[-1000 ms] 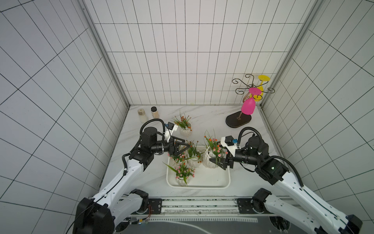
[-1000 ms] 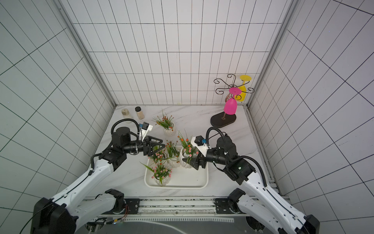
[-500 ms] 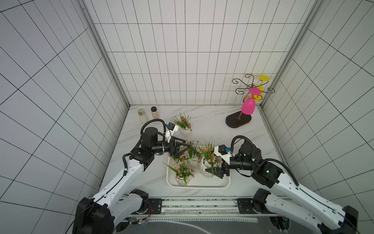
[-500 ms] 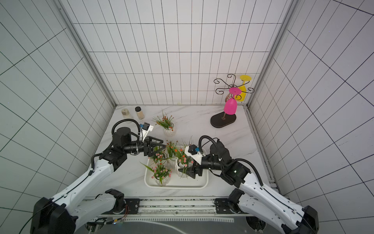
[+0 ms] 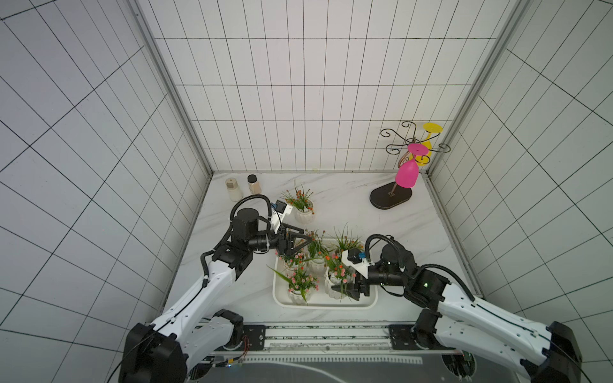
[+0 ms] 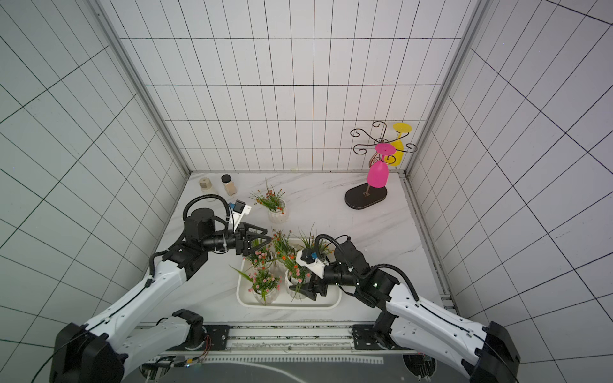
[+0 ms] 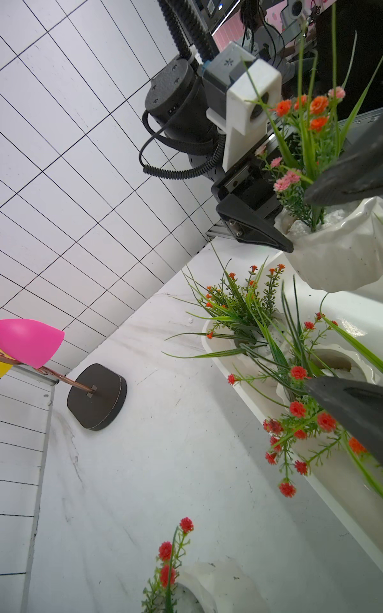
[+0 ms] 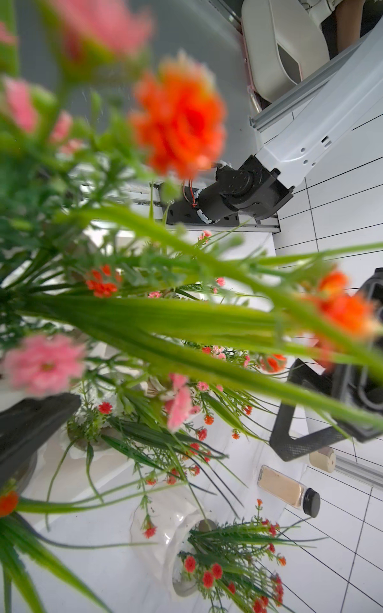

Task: Put the potted gypsophila into the storage box
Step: Place the baby's breath potted plant at the storage box.

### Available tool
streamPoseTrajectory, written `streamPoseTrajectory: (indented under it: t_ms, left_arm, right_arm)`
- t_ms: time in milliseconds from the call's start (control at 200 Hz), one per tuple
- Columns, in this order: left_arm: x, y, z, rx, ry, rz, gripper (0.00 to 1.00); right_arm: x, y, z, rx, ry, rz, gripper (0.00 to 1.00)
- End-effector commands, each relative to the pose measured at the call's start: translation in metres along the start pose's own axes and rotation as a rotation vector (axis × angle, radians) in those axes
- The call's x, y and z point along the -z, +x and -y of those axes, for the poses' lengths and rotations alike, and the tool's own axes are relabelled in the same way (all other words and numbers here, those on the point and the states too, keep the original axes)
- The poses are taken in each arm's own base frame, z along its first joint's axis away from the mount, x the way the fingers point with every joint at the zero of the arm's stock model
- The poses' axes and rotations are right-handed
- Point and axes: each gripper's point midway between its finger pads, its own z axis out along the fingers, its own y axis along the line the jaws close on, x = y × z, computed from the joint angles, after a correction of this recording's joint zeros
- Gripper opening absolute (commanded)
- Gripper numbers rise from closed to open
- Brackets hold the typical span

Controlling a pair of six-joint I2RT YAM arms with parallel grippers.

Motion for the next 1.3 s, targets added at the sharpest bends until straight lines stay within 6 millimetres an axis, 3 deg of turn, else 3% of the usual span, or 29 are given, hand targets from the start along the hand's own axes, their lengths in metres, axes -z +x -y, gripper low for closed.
streamPoseTrajectory:
  t_ms: [0, 610, 1294]
  left_arm:
    - [-0.001, -0.005, 0.001, -0.023, -0.002, 0.005, 0.80]
    - [-0.002, -0.003, -0.001, -0.016, -0.007, -0.001, 0.80]
    - [-0.003, -0.002, -0.003, -0.011, -0.011, -0.005, 0.79]
  right_arm:
    - [-0.003, -0.003, 0.000, 0.059, 0.013, 0.068, 0.69]
    - [-0.022, 0.040, 0.006, 0.100, 0.038, 0.033, 0.70]
    - [-0.042, 0.056, 0.011, 0.092, 0.043, 0.029, 0.70]
